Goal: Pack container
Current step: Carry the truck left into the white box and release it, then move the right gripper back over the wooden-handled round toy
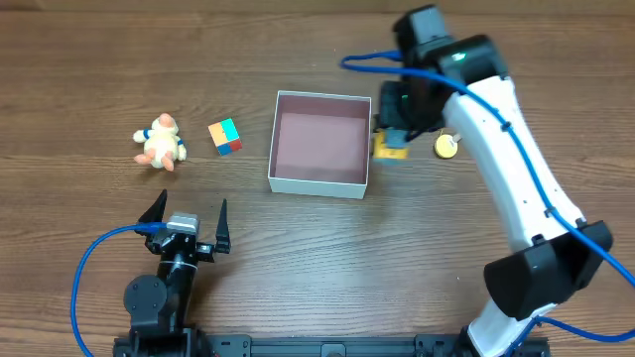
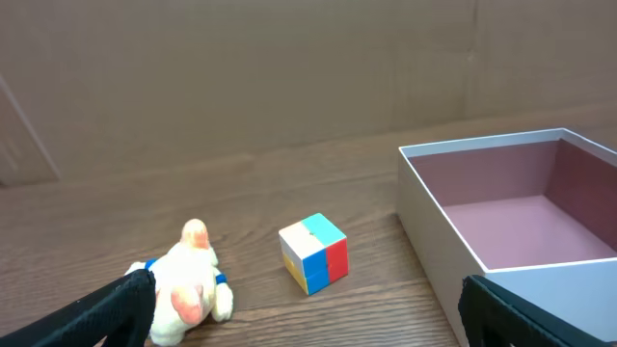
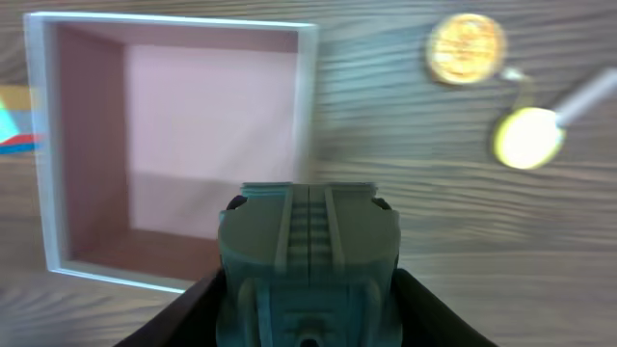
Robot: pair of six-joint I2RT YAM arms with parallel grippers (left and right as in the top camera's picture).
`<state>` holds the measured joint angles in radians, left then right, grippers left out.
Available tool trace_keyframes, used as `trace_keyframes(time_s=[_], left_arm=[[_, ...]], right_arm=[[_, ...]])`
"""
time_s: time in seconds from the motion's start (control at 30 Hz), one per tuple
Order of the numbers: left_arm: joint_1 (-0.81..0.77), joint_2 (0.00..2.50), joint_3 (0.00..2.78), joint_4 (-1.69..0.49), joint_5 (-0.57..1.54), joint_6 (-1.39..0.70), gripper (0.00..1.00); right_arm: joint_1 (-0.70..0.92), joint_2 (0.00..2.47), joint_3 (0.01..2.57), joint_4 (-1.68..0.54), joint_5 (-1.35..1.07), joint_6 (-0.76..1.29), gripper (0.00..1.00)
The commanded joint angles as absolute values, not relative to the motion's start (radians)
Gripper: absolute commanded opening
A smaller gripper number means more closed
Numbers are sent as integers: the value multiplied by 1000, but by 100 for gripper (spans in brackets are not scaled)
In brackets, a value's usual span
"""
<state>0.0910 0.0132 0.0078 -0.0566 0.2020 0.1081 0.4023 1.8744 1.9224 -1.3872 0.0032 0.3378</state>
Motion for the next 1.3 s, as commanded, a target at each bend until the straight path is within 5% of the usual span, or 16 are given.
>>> trace_keyframes(time_s=[0.0,0.77,1.0,1.07,1.1,1.27], left_arm=[[89,4,5,-56,200,116,100],[89,4,5,-56,200,116,100],[89,4,5,-56,200,116,100],[89,4,5,-56,200,116,100],[89,4,5,-56,200,116,100],[89,4,5,-56,200,116,100]], right_arm=[[476,1863,1949,-1333,-2,403,42],[554,2073,1947,-1227,60,438,50],[474,2070,2135,-1379,86,407,65],[389,2070,2276,-1487,103,381,94],[345,2070,2313,-1522,108,360,100],[134,2073,2305,-1581,-75,254,100]])
